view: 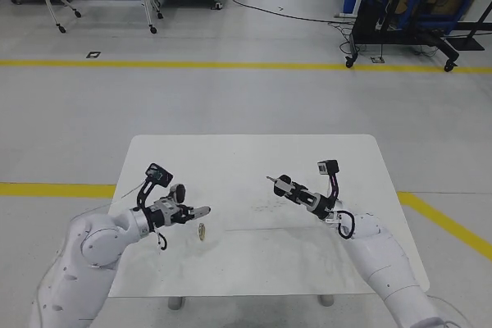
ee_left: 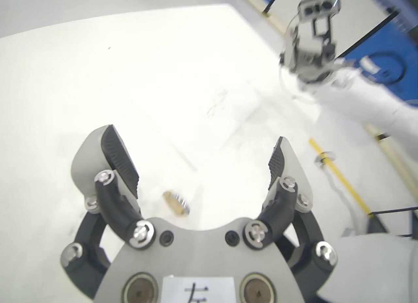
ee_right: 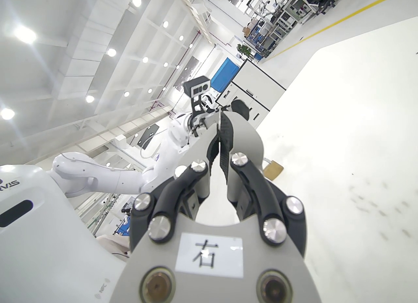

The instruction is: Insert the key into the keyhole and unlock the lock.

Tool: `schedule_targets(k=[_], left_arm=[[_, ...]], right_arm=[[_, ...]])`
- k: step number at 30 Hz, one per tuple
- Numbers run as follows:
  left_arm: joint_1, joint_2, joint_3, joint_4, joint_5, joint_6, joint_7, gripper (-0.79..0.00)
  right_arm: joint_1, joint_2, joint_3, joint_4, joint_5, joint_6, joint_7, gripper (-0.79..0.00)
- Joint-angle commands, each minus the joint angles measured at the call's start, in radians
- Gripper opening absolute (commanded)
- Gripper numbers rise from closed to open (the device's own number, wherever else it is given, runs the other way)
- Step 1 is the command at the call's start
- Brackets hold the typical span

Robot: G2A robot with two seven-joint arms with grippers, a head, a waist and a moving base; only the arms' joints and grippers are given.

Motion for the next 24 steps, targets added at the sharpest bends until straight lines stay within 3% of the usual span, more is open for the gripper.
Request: schedule_targets(k=[1,4,7,10,13,15,18,24], left_arm=[[0.139,0.008,-0.053,-0.134,0.132,0.047,-0.012,0.0],[0.244,0.012,-0.06,-0.223,0.223,0.078,-0.013,0.0],[0.261,0.011,-0.007,-0.248,0.337,0.125,-0.03,0.0],[0.213,0.004,0.074,-0.223,0.4,0.186,-0.055,-0.012],[0.142,-0.007,0.148,-0.174,0.461,0.263,-0.075,-0.105],[0.095,-0.014,0.185,-0.132,0.471,0.294,-0.082,-0.225],[0.043,-0.021,0.225,-0.088,0.458,0.303,-0.095,-0.342],[-0.009,-0.032,0.279,-0.047,0.499,0.337,-0.106,-0.394]], right_arm=[[0.0,0.0,0.0,0.0,0.0,0.0,0.0,-0.785],[0.0,0.0,0.0,0.0,0.0,0.0,0.0,-0.785],[0.0,0.0,0.0,0.0,0.0,0.0,0.0,-0.785],[0.0,0.0,0.0,0.0,0.0,0.0,0.0,-0.785],[0.0,0.0,0.0,0.0,0.0,0.0,0.0,-0.785],[0.0,0.0,0.0,0.0,0.0,0.0,0.0,-0.785],[0.0,0.0,0.0,0.0,0.0,0.0,0.0,-0.785],[0.0,0.0,0.0,0.0,0.0,0.0,0.0,-0.785]])
